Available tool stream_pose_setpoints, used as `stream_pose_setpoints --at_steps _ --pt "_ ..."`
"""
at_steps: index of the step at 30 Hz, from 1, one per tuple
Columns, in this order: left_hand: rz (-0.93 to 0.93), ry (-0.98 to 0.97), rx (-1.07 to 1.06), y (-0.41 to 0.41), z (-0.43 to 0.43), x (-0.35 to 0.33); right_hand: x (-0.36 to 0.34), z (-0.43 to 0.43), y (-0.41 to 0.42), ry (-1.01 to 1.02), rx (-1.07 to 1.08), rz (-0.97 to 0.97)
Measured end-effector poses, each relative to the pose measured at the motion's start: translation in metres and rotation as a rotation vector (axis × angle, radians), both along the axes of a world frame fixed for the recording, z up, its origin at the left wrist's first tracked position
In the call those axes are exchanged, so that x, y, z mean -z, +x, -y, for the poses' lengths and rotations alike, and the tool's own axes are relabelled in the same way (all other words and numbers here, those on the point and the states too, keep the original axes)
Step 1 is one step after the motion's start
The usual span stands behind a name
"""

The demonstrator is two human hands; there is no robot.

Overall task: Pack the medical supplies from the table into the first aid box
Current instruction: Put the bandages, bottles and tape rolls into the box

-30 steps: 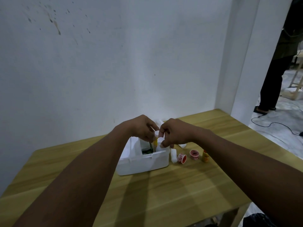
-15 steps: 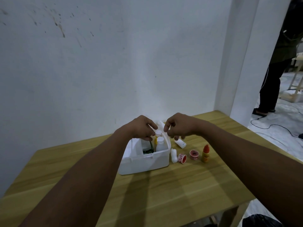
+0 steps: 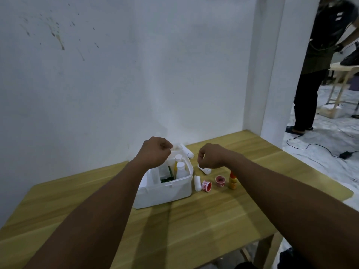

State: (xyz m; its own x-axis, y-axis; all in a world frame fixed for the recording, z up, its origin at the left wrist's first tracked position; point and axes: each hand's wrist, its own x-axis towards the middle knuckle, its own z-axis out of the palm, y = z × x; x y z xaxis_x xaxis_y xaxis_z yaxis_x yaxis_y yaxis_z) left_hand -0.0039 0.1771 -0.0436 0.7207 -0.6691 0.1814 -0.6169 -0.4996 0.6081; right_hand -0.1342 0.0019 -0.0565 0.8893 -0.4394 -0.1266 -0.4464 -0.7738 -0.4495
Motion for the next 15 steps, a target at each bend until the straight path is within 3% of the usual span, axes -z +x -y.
stream_pose_setpoints --at_steps 6,15 --pt "0.108 -0.014 -0.140 0.032 -0.023 0.022 0.025 0.001 0.041 -0.072 -0.035 0.031" --pt "0.067 0.014 -0.273 0.069 -0.047 0.044 0.056 0.017 0.093 -0.132 -0.096 -0.015"
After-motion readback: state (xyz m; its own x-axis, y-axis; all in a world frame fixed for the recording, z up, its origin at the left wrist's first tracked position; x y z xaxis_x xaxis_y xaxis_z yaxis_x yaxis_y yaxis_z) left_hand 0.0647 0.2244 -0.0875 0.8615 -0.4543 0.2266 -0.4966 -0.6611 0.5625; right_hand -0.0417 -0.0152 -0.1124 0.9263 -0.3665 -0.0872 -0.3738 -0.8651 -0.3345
